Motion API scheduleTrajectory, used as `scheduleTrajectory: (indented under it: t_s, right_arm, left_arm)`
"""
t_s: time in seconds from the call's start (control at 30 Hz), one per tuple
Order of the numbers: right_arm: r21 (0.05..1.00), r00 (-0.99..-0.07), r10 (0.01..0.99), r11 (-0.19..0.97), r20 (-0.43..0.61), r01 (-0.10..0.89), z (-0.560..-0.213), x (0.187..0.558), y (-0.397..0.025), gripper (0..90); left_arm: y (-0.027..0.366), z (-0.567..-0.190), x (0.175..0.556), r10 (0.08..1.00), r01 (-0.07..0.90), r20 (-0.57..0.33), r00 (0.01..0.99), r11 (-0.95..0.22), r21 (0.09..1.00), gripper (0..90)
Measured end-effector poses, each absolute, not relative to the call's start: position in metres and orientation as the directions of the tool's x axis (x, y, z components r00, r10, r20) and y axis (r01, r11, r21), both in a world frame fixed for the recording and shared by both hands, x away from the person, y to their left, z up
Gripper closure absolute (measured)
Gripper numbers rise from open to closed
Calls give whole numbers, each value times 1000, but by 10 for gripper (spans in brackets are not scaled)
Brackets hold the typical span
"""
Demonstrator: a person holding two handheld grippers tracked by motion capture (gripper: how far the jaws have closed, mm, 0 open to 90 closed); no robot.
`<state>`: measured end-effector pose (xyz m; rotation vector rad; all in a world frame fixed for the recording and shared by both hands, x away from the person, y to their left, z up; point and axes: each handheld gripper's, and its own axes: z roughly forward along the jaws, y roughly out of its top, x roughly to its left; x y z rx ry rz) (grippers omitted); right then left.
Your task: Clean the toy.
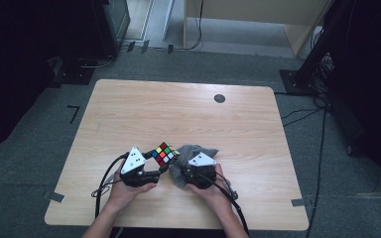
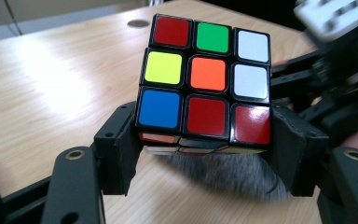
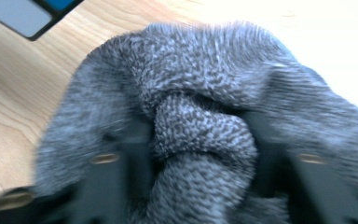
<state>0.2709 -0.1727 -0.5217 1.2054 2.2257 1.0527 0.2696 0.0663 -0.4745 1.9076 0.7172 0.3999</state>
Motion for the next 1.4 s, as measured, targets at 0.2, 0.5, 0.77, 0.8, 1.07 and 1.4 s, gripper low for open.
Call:
scheduleTrajectory:
  t_s: [0.2,0.5,0.77,0.8,1.07,1.4]
  right_arm:
    - [777,-572,820,347,20,525,-521,268,-184,713]
    - [803,-581,809,282,95,525,-505,267,-192,769]
    - [912,-622,775,167,114,375,-457,254,-197,764]
    - [915,-624,770,145,134,376,-453,254,-198,764]
    - [920,-602,770,52,210,388,-419,243,-204,757]
    - [905,-668,724,148,175,399,-421,239,-179,737]
  left_arm:
    - [75,-474,266,623,284,-52,780,-278,918,340]
    - [88,-482,266,635,240,-52,771,-214,947,341]
    - [84,-475,265,602,256,-87,794,-201,946,341]
    - [82,-474,265,598,269,-100,795,-200,942,341]
    - [69,-476,270,566,311,-103,818,-285,907,340]
    - [54,-473,260,500,287,-86,862,-340,896,341]
